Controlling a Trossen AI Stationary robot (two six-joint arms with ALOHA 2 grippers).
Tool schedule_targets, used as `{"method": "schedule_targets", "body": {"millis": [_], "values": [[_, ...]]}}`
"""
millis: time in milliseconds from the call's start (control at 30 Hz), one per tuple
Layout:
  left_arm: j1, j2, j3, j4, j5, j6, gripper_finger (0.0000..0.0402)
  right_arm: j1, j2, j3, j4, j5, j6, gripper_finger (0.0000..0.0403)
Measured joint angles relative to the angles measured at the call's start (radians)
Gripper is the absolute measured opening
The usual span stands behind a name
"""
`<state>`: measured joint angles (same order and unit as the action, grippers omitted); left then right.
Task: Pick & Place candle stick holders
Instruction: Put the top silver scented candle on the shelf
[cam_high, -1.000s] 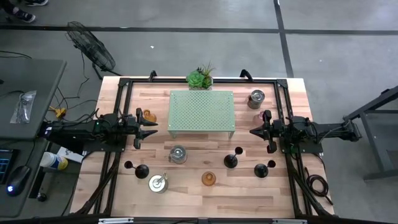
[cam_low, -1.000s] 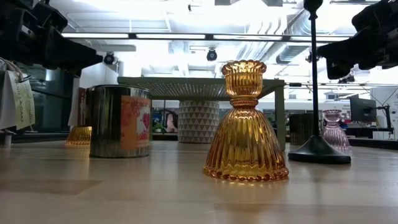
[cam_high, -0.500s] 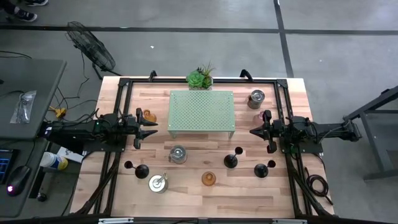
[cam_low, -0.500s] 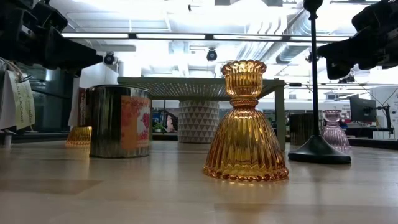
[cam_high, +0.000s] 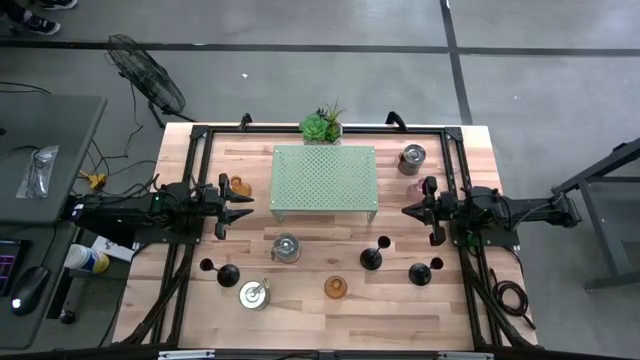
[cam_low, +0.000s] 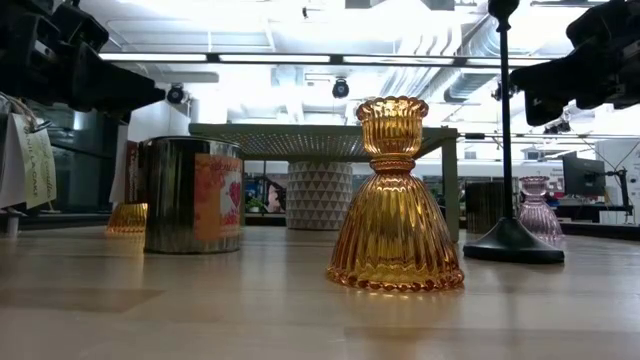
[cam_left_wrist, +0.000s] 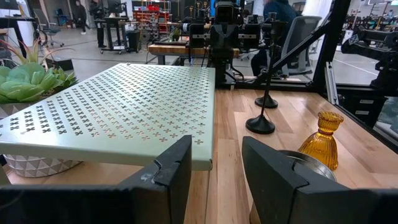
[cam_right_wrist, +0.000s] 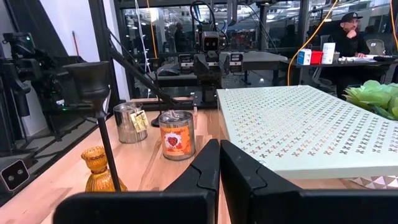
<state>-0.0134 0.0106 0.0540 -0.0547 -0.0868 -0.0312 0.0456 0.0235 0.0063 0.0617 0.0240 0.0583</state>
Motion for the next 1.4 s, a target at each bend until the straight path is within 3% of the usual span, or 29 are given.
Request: {"method": "schedule_targets", "body": {"millis": [167,433,733,900,1067,1400], "values": [[0.000,0.000,0.000,0.000,0.000,0.000,0.0138,-0.004,0.003,0.022,-0.012,-0.002,0.054,0.0004],[0.000,0.000,0.000,0.000,0.000,0.000,0.0138,-0.095,0.068,0.195,-0.138,-0.007,0.213,0.0004],[0.000,0.000,0.000,0.000,0.000,0.000,0.0138,-0.256,0.262,0.426,-0.289,-0.005,0.519,0.0004],[0.000,0.000,0.000,0.000,0.000,0.000,0.0138,-0.340,0.377,0.528,-0.389,-0.056,0.627,0.0004],[0.000,0.000,0.000,0.000,0.000,0.000,0.0138,-0.416,0.500,0.635,-0.515,-0.138,0.577,0.0004],[0.000,0.000,0.000,0.000,0.000,0.000,0.0138,-0.514,0.696,0.794,-0.677,-0.055,0.517,0.0004]]}}
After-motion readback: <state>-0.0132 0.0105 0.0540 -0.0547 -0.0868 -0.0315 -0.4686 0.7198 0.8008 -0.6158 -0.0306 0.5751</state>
